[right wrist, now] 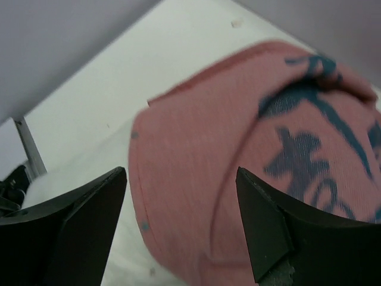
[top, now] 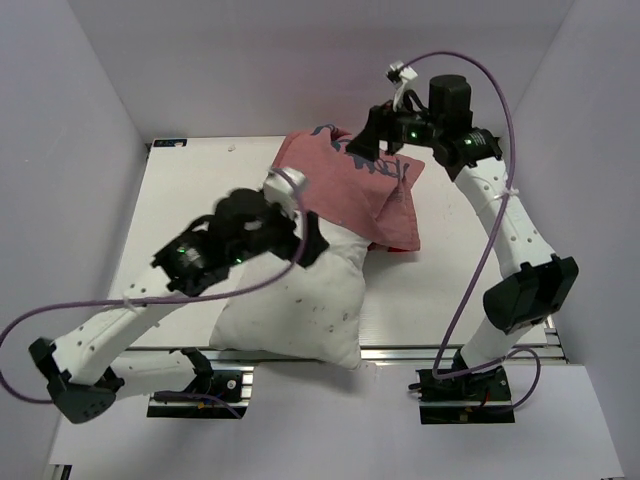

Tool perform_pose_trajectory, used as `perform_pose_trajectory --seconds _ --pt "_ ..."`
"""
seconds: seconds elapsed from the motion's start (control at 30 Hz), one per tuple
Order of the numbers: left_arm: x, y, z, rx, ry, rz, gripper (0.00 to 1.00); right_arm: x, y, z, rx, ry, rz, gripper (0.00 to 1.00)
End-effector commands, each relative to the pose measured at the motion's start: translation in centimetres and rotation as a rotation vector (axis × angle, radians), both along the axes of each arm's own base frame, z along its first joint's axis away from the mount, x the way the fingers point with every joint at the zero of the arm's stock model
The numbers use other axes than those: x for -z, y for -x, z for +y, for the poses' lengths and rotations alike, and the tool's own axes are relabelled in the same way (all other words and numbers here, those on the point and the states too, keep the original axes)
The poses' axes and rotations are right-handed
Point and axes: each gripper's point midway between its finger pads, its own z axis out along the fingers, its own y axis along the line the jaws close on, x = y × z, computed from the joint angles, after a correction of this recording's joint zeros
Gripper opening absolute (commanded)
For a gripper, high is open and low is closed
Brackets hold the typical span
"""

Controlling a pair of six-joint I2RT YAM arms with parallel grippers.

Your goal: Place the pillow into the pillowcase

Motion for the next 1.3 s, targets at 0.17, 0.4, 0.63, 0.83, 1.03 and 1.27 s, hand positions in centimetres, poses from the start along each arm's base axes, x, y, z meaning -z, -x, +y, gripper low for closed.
perform_pose_trajectory --seconds 0.17,0.4,0.63,0.83,1.03,1.27 --pt "9.4 3.5 1.0 -0.115 -0.426 0.081 0.96 3.7 5.5 -4.8 -0.002 0.194 -0.173 0.84" --pt "9.1 5.7 -2.2 -0.037 -0.388 0.045 0.98 9.3 8.7 -8.7 0.042 0.329 -0.226 0.89" --pt "12.5 7.6 -7.1 -0.062 -0.786 -0.061 0.98 9.3 7.8 -11.7 0.144 0.302 -0.178 0.90" --pt "19.0 5.7 -3.3 -0.256 -1.042 -0.078 0.98 9.4 7.6 -13.2 0.198 0.277 -0.155 0.89" --pt "20.9 1.0 -0.2 -0.409 -1.141 -0.111 0.74 10.5 8.4 -14.1 0.223 0.274 -0.138 0.89" --pt "15.1 -3.5 -1.8 -0.463 -0.907 -0.068 0.00 11.9 9.7 -14.6 0.231 0.277 -0.124 0.89"
